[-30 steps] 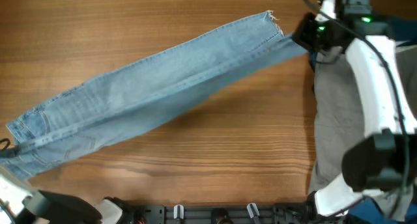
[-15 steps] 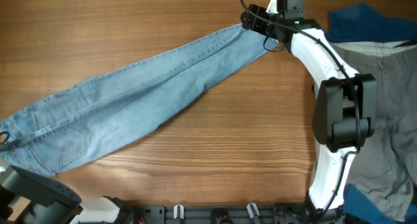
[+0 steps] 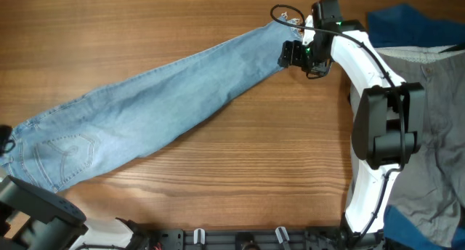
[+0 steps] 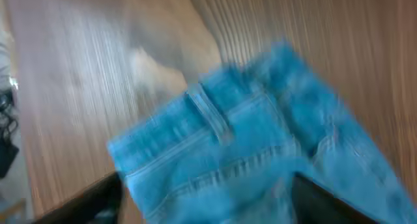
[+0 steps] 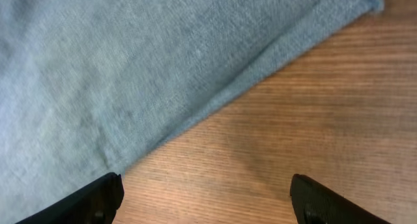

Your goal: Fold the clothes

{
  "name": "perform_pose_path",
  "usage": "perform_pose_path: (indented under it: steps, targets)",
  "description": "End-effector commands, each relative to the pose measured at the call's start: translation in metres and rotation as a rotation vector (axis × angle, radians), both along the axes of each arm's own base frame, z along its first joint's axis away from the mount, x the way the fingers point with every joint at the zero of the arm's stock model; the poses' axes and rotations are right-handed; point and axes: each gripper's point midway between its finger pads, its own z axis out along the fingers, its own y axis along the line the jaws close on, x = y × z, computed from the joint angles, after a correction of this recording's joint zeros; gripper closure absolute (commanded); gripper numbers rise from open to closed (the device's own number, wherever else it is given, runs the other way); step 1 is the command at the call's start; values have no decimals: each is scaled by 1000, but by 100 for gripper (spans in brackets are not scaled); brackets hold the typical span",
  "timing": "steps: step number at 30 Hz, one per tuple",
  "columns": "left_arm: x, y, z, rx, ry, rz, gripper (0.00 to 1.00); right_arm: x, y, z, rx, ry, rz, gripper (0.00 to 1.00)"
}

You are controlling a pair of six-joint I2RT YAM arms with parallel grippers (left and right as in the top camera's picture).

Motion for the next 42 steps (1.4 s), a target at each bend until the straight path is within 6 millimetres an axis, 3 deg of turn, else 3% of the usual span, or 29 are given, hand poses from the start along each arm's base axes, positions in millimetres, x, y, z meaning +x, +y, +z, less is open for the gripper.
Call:
perform_pose_path:
  steps: [1, 3, 5, 7, 9, 12, 14, 18, 19, 20, 21, 22, 23, 24, 25, 27, 28, 29, 30, 32, 34, 37, 39, 40, 42]
  targets:
    - [19, -39, -16, -208, -98, -92, 32, 11, -19, 3, -116, -58, -17, 8]
    - [20, -59, -28, -294, -106, -139, 32, 28, -19, 1, -125, -131, -21, 1]
    - [18, -77, -41, -350, -88, -182, 36, 41, -10, 3, -78, -183, -16, 5]
    - [19, -90, -47, -377, -58, -227, 38, 51, -6, 8, -55, -229, -13, 19]
    - [22, -105, -56, -402, -36, -254, 46, 66, -8, 14, -64, -300, -15, 15]
    - [27, -128, -74, -419, 5, -316, 46, 91, -11, 9, -94, -394, -25, 10]
    - [35, -134, -74, -409, 5, -357, 46, 97, -11, -10, -110, -404, 5, 10]
    - [47, -143, -50, -355, -45, -466, 43, 93, -28, -65, -178, -334, 9, 6]
    - [47, -144, -44, -346, -55, -486, 43, 90, -29, -68, -182, -322, 24, 9]
    - [47, -145, -38, -330, -66, -490, 43, 85, -31, -71, -194, -303, 50, 27]
    - [47, -145, -32, -315, -78, -492, 42, 78, -32, -75, -199, -270, 66, 54]
    - [49, -144, -26, -294, -94, -496, 42, 67, -31, -79, -194, -222, 75, 87]
    - [50, -143, -22, -278, -106, -499, 41, 43, -33, -88, -188, -112, 58, 95]
    - [50, -143, -20, -275, -108, -501, 41, 23, -39, -93, -203, -19, 19, 96]
    - [51, -143, -20, -273, -109, -502, 40, -1, -60, -95, -278, 96, -93, 96]
    - [55, -142, -19, -259, -118, -513, 40, -27, -94, -83, -396, 199, -240, 96]
    - [61, -141, -18, -237, -125, -548, 39, -25, -95, -76, -395, 186, -204, 96]
    - [68, -136, -16, -198, -123, -572, 39, -21, -96, -69, -397, 156, -147, 80]
    - [71, -127, -15, -137, -95, -574, 38, -17, -96, -60, -403, 129, -103, 59]
    - [76, -121, -16, -84, -60, -576, 36, -12, -101, -38, -400, 87, -125, 53]
    - [77, -129, -25, -123, -47, -563, 34, -5, -104, -11, -352, 33, -155, 48]
    - [77, -128, -44, -187, -87, -352, 32, 2, -89, 34, -219, -73, -101, 44]
    - [82, -128, -68, -240, -96, -234, 34, 3, -61, 59, -96, -151, 65, 43]
    - [86, -126, -82, -258, -102, -184, 35, -1, -47, 67, -35, -181, 161, 43]
    - [98, -124, -107, -293, -130, -122, 42, -5, -41, 68, -5, -175, 191, 42]
